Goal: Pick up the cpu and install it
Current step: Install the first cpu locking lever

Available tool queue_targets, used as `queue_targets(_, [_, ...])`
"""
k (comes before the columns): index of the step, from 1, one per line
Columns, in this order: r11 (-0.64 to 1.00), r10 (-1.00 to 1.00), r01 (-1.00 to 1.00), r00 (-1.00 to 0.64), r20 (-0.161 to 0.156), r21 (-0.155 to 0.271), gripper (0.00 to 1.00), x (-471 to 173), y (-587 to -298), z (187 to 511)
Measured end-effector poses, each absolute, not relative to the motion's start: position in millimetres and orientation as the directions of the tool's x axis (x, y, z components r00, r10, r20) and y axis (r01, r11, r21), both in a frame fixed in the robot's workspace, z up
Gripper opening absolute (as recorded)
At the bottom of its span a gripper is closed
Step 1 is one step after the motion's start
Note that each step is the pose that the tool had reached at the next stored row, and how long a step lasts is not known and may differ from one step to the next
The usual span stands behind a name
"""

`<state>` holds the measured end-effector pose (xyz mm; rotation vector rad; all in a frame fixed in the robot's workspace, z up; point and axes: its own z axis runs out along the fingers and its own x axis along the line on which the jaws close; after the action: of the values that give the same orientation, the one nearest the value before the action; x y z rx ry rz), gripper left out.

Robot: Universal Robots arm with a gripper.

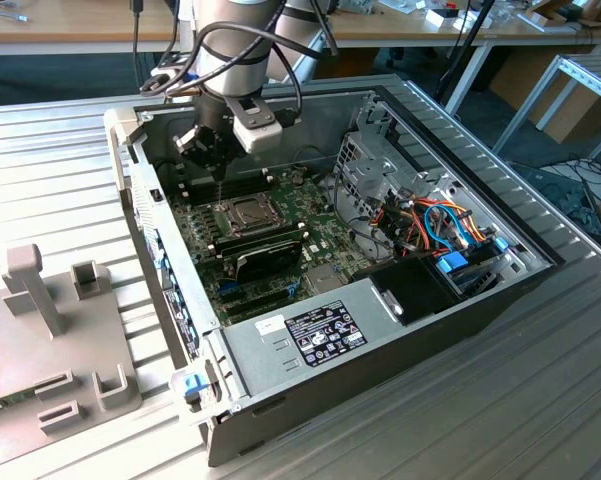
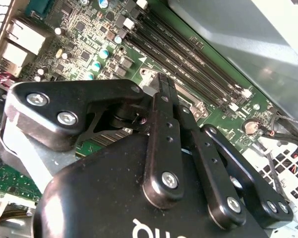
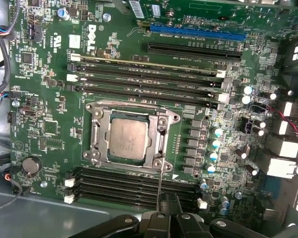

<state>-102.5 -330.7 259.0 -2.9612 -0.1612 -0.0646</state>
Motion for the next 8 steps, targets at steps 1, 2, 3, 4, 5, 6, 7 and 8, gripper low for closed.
queue_targets(1, [-0.979, 0.104, 0.112, 0.993, 0.053, -0.172, 0.11, -102.0, -330.7, 259.0])
queue_targets(2, [-0.979, 0.104, 0.112, 0.993, 0.053, -0.172, 0.11, -101.5, -330.7, 258.9])
queue_targets(3, [-0.979, 0.104, 0.111, 0.993, 0.053, -0.172, 0.11, -100.5, -330.7, 258.9])
queue_targets(4, [-0.979, 0.104, 0.112, 0.993, 0.053, -0.172, 0.11, -99.7, -330.7, 258.9])
queue_targets(5, [-0.979, 0.104, 0.111, 0.993, 0.053, -0.172, 0.11, -98.9, -330.7, 258.8])
queue_targets(6, [-0.979, 0.104, 0.111, 0.993, 0.053, -0.172, 0.11, -98.3, -330.7, 258.8])
queue_targets(7, [-0.979, 0.104, 0.112, 0.993, 0.053, -0.172, 0.11, -97.7, -330.7, 258.8])
queue_targets(8, [-0.979, 0.104, 0.112, 0.993, 0.053, -0.172, 0.11, -97.4, -330.7, 258.8])
